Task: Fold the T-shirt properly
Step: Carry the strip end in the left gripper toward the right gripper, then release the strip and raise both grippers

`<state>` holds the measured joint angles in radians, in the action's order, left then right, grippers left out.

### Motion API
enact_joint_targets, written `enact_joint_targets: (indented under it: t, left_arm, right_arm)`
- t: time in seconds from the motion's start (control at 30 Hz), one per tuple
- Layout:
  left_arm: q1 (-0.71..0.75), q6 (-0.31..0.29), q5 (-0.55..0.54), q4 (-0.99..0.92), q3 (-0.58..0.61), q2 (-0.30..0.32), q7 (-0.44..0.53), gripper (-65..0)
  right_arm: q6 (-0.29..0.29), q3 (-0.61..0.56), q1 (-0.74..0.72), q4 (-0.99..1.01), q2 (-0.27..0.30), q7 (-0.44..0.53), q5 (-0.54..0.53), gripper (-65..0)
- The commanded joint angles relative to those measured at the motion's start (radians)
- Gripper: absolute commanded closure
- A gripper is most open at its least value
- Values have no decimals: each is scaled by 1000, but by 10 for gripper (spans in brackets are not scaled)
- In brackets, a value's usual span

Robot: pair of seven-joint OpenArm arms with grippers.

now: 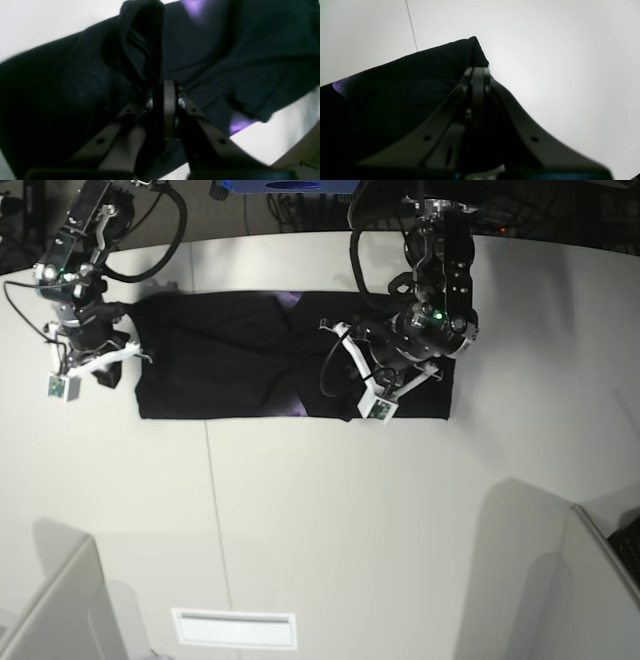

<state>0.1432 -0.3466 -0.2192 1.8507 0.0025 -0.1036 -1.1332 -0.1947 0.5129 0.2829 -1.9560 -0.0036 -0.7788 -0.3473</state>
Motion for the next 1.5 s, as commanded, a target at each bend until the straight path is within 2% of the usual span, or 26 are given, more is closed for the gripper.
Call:
enact_joint_targets:
  t: [0.0,0.7,0.87,0.93,1.0,1.17,1.27,1.33,1.4,1.47]
  left_arm:
    - [-12,-2,-15,4,-8,-3,17,0]
    - [-15,-2,-15,-15,-2,-3,17,0]
    - [-15,-2,-15,-13,0,-3,17,-299]
    - [-17,-4,-16,-12,1,-6,17,-370]
    - [-29,-4,-16,-12,15,-17,14,-406]
    - [-32,-7,-16,-7,158,-20,15,-405]
    - [-41,-7,-16,-7,195,-20,14,-405]
    - [-41,-6,-16,17,189,-20,14,-403]
    - [-29,-6,-16,77,132,-18,12,-397]
    - [8,-7,-16,131,17,-15,12,-321]
  right_arm:
    - [-4,3,-6,-18,6,23,-9,0]
    - [-4,3,-4,-18,6,23,-9,0]
    - [-4,3,-4,-18,6,23,-9,0]
    - [-4,3,-4,-18,6,23,-9,0]
    - [-4,3,-4,-18,6,23,-9,0]
    - [-4,3,-6,-16,6,23,-9,0]
    - [-4,3,-7,-16,6,23,-9,0]
    - [-4,3,-7,-16,6,23,-9,0]
    - [-4,5,-7,-18,6,25,-9,0]
    - [-4,5,-17,-18,6,25,-9,0]
